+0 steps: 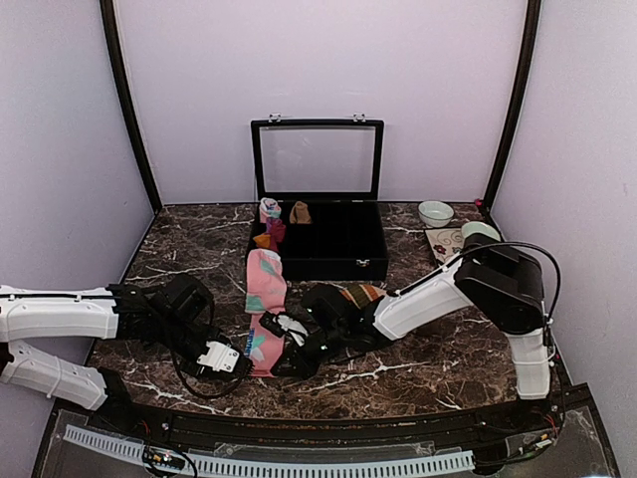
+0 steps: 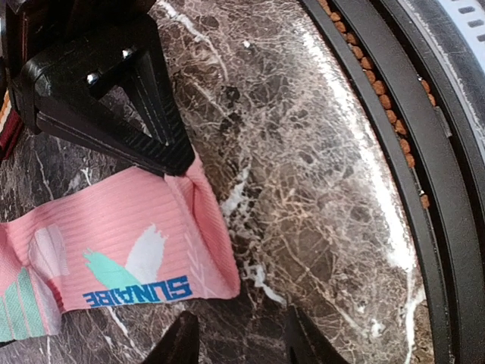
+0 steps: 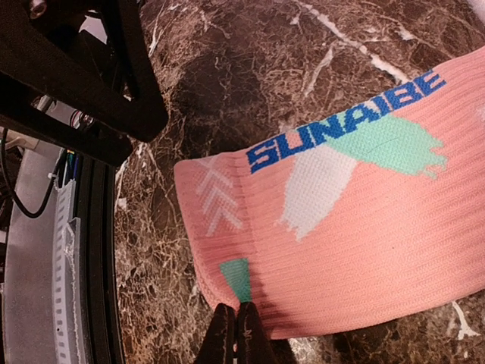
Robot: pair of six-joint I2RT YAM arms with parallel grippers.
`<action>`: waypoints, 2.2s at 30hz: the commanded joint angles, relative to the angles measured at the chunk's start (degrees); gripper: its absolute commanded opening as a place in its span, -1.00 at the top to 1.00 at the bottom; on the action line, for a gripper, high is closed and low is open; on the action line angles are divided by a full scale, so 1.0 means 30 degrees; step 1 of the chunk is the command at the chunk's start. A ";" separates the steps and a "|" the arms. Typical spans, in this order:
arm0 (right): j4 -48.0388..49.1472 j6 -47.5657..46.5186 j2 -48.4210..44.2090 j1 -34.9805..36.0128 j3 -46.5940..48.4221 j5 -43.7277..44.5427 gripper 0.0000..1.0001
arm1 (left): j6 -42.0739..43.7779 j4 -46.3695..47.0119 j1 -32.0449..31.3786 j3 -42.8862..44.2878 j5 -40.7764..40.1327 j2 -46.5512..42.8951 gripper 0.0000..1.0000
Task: Roll the socks
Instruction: Pick up the sock from the center of the board.
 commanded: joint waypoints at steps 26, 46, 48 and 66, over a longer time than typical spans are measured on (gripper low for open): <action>-0.1648 0.2575 0.1664 -0.0827 0.1151 -0.1627 1.00 | 0.0291 0.2025 -0.1546 0.0877 -0.2825 0.3027 0.38; -0.0949 0.3064 0.1503 -0.0798 0.1257 -0.0383 0.73 | -0.1010 0.3501 -0.2167 0.0034 -0.4095 0.2894 1.00; -0.0646 0.2881 0.1026 -0.0798 0.0875 0.0064 0.46 | -0.1211 0.3585 -0.2027 -0.0315 -0.4073 0.2886 1.00; 0.5555 0.0034 -0.7079 -0.0798 -0.6705 1.0714 -0.60 | -0.4931 -0.1047 -0.0180 0.1669 0.0939 0.2538 1.00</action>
